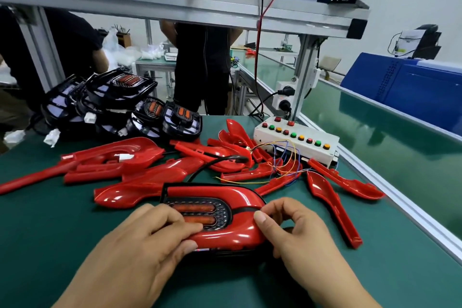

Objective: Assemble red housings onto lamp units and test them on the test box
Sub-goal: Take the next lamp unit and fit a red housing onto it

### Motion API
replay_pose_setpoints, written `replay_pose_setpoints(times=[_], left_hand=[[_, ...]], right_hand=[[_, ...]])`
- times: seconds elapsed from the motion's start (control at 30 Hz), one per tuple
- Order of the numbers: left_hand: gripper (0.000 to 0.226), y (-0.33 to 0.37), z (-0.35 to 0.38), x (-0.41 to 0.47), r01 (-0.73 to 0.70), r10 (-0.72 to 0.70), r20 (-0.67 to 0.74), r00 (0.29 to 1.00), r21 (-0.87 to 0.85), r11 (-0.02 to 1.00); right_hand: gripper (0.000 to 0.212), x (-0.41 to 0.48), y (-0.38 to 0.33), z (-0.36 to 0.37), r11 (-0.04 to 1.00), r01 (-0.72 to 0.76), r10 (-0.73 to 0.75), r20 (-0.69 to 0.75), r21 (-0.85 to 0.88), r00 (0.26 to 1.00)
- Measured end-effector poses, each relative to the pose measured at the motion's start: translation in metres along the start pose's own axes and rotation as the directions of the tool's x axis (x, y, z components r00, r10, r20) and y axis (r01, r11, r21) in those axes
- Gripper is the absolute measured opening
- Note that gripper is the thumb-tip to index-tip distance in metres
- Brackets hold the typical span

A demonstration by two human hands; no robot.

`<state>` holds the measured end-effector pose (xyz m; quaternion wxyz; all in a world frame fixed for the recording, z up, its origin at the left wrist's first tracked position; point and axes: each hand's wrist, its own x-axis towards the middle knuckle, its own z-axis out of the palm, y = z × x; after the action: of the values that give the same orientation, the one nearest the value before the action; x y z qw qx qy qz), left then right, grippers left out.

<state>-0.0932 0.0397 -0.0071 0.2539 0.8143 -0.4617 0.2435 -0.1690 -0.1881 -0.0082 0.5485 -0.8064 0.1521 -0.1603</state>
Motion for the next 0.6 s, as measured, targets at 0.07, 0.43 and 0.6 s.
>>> replay_pose_setpoints(times=[0.07, 0.43, 0.6], left_hand=[[0.057, 0.000, 0.000, -0.001, -0.002, 0.002, 0.005, 1.000, 0.017, 1.000], [0.036, 0.003, 0.003, -0.007, -0.048, 0.050, -0.093, 0.994, 0.025, 0.999], [0.036, 0.003, 0.003, -0.005, -0.033, 0.033, -0.014, 0.999, 0.026, 0.999]], right_hand=[[0.011, 0.000, 0.003, 0.001, 1.000, 0.026, -0.026, -0.009, -0.006, 1.000], [0.008, -0.007, 0.015, 0.009, 0.987, 0.152, -0.147, -0.098, 0.043, 0.984], [0.007, -0.008, 0.015, 0.008, 0.990, 0.138, -0.135, -0.100, 0.027, 0.986]])
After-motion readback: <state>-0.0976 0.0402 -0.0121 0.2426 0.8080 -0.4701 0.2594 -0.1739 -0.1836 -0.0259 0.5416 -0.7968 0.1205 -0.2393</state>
